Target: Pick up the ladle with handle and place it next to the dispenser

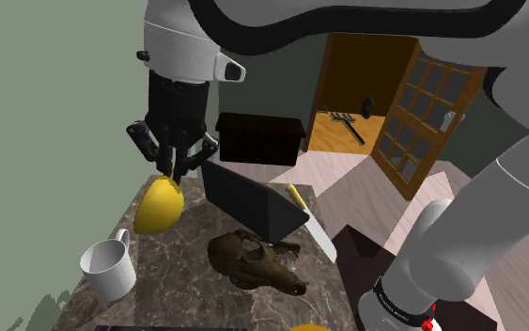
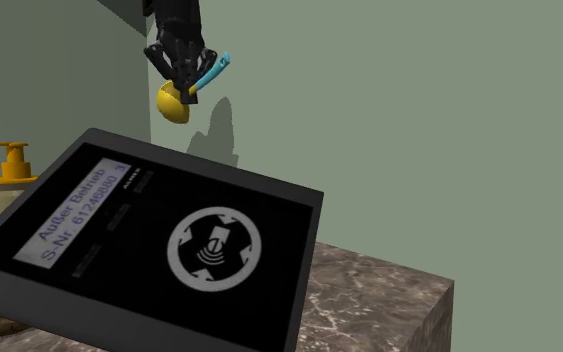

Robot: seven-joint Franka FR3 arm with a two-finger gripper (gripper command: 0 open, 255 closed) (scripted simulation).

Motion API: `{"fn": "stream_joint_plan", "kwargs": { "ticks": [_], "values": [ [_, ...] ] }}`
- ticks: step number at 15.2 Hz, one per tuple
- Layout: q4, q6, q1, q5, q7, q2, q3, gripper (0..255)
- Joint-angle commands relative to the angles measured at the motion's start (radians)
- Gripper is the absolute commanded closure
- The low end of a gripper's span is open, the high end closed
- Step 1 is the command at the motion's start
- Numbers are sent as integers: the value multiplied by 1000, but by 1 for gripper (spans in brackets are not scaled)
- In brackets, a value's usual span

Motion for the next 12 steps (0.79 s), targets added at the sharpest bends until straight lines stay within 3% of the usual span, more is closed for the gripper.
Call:
{"fn": "stream_joint_plan", "kwargs": {
  "ticks": [1,12],
  "values": [
    [-35,6,19,21,32,-40,18,255],
    [-107,4,117,100,233,-176,143,255]
  ]
}}
